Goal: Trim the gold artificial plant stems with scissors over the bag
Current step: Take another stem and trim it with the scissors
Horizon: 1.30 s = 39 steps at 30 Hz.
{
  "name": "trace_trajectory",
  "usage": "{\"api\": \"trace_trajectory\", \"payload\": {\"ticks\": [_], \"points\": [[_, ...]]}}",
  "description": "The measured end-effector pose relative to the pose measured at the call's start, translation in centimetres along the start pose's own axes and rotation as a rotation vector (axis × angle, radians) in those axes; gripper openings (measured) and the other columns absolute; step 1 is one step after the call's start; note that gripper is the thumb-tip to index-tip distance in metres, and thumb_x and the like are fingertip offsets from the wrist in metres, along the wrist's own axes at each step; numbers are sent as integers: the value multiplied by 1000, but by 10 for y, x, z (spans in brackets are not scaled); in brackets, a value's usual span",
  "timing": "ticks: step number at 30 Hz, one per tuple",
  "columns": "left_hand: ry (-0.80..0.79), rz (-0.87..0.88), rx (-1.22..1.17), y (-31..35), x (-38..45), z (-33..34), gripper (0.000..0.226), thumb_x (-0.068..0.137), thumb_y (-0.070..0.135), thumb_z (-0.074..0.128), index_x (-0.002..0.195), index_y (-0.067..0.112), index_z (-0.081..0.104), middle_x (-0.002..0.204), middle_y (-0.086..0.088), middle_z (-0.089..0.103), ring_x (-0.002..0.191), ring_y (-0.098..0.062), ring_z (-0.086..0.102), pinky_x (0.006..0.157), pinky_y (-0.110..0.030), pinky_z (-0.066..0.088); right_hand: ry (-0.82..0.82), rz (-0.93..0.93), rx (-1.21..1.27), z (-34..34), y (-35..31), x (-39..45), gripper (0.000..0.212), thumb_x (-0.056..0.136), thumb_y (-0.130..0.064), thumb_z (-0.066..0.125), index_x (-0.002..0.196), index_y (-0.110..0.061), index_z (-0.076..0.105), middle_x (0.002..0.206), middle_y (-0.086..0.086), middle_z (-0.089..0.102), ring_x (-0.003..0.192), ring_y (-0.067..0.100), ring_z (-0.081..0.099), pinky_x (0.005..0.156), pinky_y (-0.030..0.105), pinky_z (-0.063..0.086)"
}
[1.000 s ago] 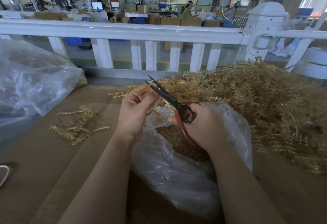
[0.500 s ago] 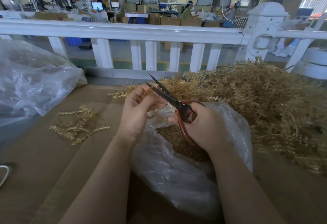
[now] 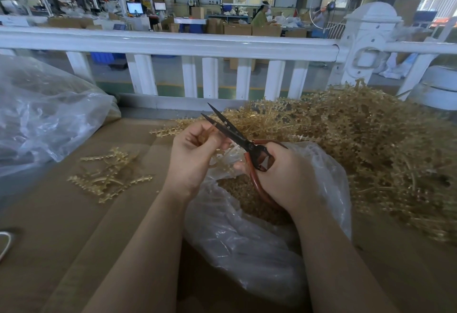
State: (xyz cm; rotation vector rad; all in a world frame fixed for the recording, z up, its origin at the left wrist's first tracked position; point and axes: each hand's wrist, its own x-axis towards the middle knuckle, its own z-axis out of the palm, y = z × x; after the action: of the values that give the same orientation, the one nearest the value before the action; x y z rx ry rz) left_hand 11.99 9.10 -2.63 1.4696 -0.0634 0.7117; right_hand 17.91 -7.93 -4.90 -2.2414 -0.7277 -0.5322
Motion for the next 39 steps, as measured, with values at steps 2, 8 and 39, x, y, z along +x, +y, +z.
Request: {"api": "trace_trajectory", "payload": {"ticks": [2,8,39], "points": [[-15,4,11,-1,0,0,27,91,-1,62,79,21,73,74,-10,69,70,-17,62,70,-23,51,-3,2,-9,0,0,0,41,83,-65,70,83,-24,67,67,-13,61,63,3,58,58,32,54],[-13,-11,-14,-1,1,-1,19,84,11,64,76,25,74,72,-6,70,70,-16,63,69,-22,51,13,-19,14,1,0,0,41,86,-59,72,75,-19,65,63,-8,61,60,9,57,56,37,53],[-34,1,-6,-6,2,-2,24,91,-5,57,85,13,72,73,-3,70,65,-13,60,64,-21,50,50,-75,50,-1,-2,1,36,86,-53,74,69,-26,58,61,-17,56,59,2,56,55,21,49]]}}
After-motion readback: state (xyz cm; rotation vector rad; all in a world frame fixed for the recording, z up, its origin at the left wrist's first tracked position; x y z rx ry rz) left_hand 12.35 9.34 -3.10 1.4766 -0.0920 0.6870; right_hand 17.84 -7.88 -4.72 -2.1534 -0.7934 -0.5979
